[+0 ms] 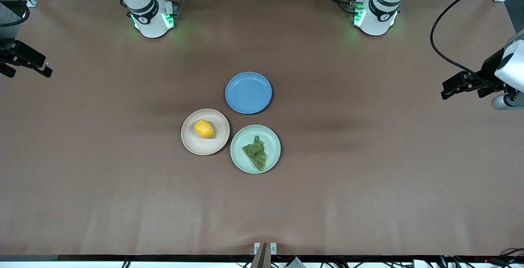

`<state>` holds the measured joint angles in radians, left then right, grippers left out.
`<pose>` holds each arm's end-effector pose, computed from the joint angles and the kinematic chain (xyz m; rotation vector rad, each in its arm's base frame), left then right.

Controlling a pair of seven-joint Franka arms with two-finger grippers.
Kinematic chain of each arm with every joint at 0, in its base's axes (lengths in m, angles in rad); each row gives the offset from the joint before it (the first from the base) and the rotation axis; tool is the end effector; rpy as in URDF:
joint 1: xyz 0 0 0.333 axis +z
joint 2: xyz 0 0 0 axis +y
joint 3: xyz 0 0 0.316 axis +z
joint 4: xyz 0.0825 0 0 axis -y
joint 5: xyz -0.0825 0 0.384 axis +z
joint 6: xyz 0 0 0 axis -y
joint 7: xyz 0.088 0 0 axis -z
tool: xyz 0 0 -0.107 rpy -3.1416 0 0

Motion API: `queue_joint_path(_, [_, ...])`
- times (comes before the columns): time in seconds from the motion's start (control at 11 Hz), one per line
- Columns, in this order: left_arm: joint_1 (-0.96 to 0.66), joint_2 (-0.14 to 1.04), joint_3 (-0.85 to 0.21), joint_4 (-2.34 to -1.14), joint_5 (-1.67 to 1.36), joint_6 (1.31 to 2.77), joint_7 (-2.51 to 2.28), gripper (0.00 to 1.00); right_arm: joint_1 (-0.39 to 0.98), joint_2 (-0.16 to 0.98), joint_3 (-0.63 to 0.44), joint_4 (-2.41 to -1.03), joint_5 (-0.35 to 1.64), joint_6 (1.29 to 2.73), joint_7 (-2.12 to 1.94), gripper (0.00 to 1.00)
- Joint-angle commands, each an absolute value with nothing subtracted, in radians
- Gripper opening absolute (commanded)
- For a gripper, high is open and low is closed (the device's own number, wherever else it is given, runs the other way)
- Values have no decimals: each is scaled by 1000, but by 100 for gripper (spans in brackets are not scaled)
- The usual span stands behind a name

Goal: Place lemon and lettuce in plates

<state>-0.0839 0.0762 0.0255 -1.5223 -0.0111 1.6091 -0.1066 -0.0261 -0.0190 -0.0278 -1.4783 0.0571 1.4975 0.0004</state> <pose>0.5805 -0.0357 0.6076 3.1306 0.0759 0.0154 0.5405 -0.0229 0.6718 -3.0837 0.0756 -0.0613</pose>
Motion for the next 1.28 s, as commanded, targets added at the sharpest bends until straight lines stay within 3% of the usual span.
queue_joint_path(0.0, [-81, 77, 28, -1516, -25, 1606, -80, 100, -49, -9, -6, -1459, 12, 1473, -17, 100])
queue_joint_path(1.19, [-86, 77, 26, -1516, -25, 1606, -80, 100, -54, -8, -6, -1479, -29, 1459, -23, 100])
